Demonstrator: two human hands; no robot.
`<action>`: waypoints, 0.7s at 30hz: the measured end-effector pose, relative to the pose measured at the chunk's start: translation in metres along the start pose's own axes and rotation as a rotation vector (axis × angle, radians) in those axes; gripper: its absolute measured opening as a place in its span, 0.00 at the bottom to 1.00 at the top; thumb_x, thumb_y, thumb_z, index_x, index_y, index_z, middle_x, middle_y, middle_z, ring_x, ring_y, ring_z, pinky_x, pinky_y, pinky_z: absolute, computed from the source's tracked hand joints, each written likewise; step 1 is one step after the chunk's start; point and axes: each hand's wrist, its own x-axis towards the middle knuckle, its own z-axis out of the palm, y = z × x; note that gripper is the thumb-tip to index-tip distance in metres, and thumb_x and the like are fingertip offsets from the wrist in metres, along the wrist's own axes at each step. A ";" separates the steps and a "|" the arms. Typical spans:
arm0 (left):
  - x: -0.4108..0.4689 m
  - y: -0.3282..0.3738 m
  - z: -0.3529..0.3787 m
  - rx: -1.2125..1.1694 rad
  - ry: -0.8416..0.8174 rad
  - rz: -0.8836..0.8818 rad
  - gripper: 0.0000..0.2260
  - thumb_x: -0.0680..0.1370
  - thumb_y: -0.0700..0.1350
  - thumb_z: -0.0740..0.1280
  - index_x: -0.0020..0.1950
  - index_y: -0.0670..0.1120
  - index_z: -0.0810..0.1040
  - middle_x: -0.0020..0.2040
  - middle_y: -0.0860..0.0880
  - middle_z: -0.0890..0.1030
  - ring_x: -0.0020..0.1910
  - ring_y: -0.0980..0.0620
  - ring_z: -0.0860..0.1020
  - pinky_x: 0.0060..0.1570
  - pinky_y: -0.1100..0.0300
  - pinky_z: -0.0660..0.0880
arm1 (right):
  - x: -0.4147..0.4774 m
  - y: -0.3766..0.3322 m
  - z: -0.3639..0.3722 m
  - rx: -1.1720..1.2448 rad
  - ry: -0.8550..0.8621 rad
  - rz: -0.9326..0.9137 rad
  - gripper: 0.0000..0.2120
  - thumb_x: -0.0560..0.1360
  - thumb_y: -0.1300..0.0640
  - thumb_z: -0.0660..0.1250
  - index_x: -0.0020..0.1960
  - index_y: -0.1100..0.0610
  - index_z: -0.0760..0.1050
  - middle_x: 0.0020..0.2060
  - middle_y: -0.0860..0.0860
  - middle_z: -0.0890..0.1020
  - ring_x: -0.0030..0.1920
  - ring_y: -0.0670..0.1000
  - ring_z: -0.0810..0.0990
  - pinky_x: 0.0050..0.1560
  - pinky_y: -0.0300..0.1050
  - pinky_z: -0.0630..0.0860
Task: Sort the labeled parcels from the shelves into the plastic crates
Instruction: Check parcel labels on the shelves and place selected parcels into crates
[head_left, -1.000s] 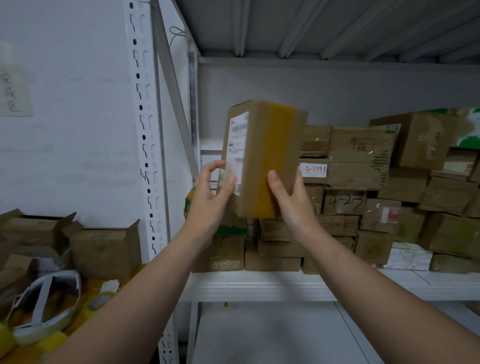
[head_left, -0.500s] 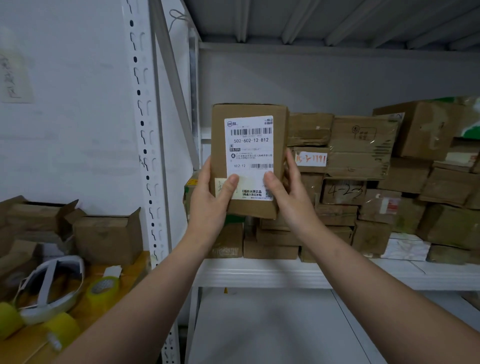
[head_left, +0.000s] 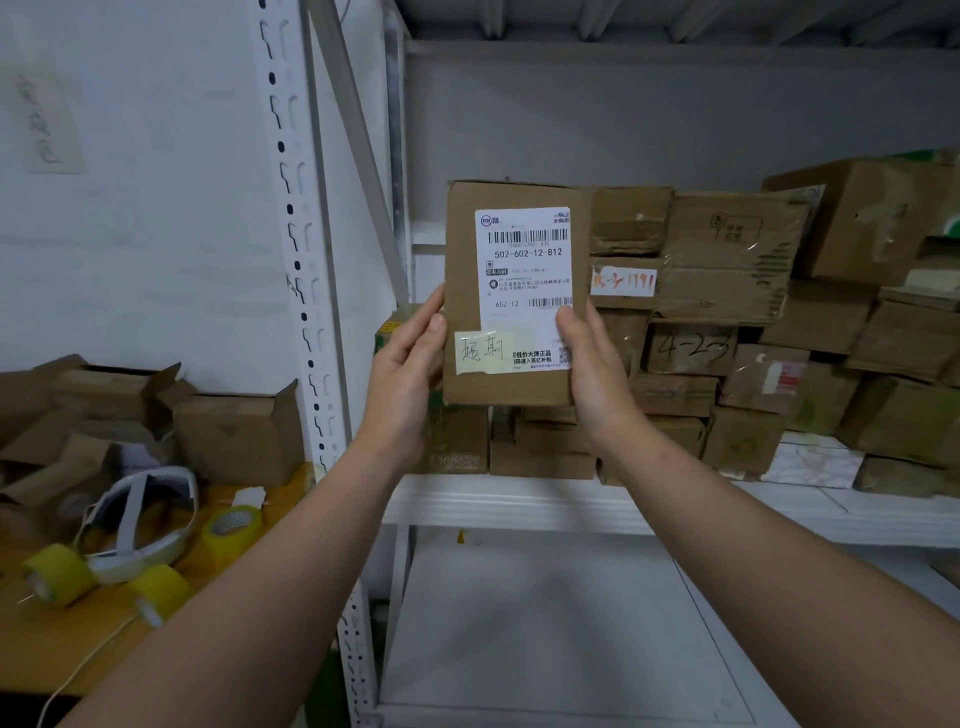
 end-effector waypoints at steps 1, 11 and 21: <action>-0.001 0.002 0.000 -0.011 0.006 -0.006 0.17 0.82 0.45 0.60 0.70 0.51 0.71 0.62 0.51 0.80 0.61 0.52 0.78 0.56 0.56 0.76 | 0.001 -0.002 0.001 -0.006 -0.005 0.004 0.23 0.81 0.47 0.57 0.75 0.46 0.61 0.61 0.46 0.79 0.57 0.43 0.79 0.46 0.32 0.75; -0.018 0.015 -0.012 -0.043 -0.032 -0.003 0.16 0.81 0.47 0.61 0.69 0.53 0.71 0.61 0.52 0.80 0.61 0.53 0.78 0.60 0.54 0.74 | -0.022 -0.016 0.014 0.013 0.025 -0.006 0.23 0.81 0.48 0.57 0.75 0.46 0.61 0.59 0.44 0.79 0.53 0.39 0.79 0.42 0.28 0.74; -0.074 -0.027 -0.007 -0.006 -0.448 -0.154 0.35 0.71 0.36 0.65 0.74 0.58 0.61 0.69 0.50 0.73 0.67 0.51 0.73 0.62 0.54 0.74 | -0.110 0.013 -0.018 0.013 0.369 0.094 0.12 0.80 0.51 0.61 0.63 0.46 0.66 0.52 0.46 0.80 0.48 0.41 0.81 0.43 0.34 0.76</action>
